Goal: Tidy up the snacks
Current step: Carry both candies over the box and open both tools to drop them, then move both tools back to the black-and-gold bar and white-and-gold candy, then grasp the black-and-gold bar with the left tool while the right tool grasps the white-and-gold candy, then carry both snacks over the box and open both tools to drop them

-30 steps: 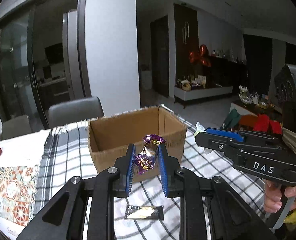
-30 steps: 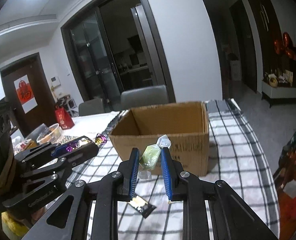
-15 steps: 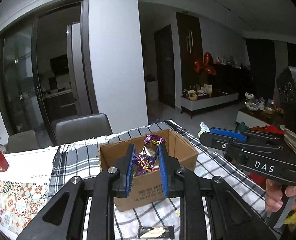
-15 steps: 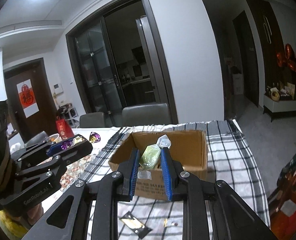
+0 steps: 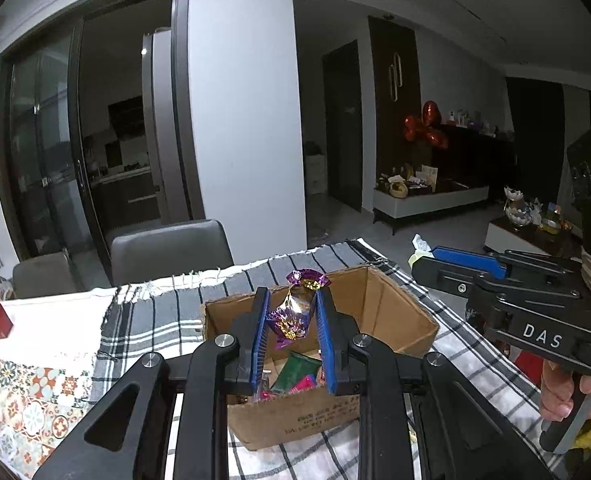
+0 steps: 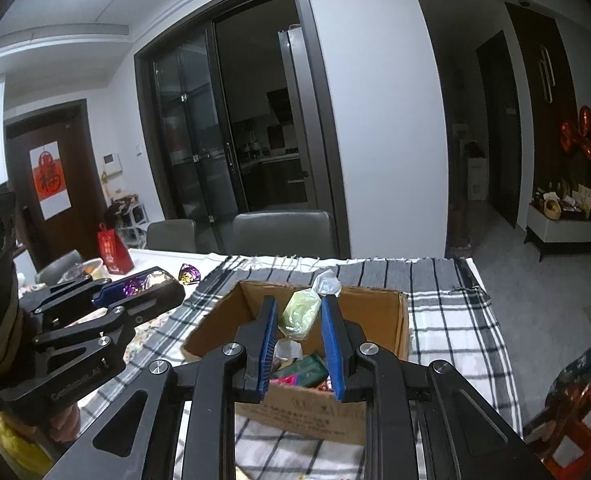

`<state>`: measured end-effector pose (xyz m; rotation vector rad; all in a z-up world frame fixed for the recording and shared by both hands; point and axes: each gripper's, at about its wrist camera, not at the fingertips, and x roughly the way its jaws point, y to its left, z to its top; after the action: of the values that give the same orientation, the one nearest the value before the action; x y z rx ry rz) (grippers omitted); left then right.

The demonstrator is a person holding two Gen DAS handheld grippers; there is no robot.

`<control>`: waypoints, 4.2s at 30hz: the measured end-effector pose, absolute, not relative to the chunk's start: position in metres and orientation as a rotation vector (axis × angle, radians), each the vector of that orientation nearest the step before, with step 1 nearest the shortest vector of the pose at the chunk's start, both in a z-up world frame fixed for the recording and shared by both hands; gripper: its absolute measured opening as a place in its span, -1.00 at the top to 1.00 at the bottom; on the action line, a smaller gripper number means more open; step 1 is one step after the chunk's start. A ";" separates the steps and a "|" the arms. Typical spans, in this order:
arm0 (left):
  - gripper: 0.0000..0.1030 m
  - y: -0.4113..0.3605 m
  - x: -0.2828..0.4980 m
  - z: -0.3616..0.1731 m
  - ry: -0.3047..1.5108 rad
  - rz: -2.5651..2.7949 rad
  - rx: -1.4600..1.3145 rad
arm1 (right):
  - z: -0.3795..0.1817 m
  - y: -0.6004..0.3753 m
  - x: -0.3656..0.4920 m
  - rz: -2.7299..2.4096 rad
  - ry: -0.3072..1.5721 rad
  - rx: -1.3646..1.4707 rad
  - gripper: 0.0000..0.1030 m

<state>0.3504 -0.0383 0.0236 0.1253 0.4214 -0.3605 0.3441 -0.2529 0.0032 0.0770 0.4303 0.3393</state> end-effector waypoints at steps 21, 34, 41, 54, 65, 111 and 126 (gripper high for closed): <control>-0.24 -0.043 0.368 0.007 0.455 -0.308 0.133 | -0.020 -0.256 0.367 0.316 0.476 0.057 0.03; -0.34 -0.045 0.298 -0.001 0.412 -0.210 0.157 | -0.030 -0.263 0.317 0.356 0.483 -0.008 0.03; -0.34 -0.046 0.273 -0.026 0.505 -0.126 0.118 | -0.048 -0.264 0.301 0.390 0.532 -0.080 0.03; -0.48 -0.049 0.255 -0.093 0.645 -0.117 0.019 | -0.097 -0.260 0.295 0.479 0.648 -0.179 0.03; -0.72 -0.058 0.248 -0.136 0.696 -0.226 0.170 | -0.147 -0.243 0.291 0.535 0.704 -0.355 0.03; -0.50 -0.045 0.307 -0.185 0.899 -0.324 0.071 | -0.186 -0.236 0.325 0.720 0.883 -0.242 0.60; -0.50 -0.035 0.274 -0.142 0.805 -0.282 0.059 | -0.151 -0.239 0.285 0.628 0.805 -0.081 0.60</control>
<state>0.2740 -0.0346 -0.1422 0.0595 0.8052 -0.2817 0.2849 -0.2385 -0.1508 -0.0814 0.8046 0.6276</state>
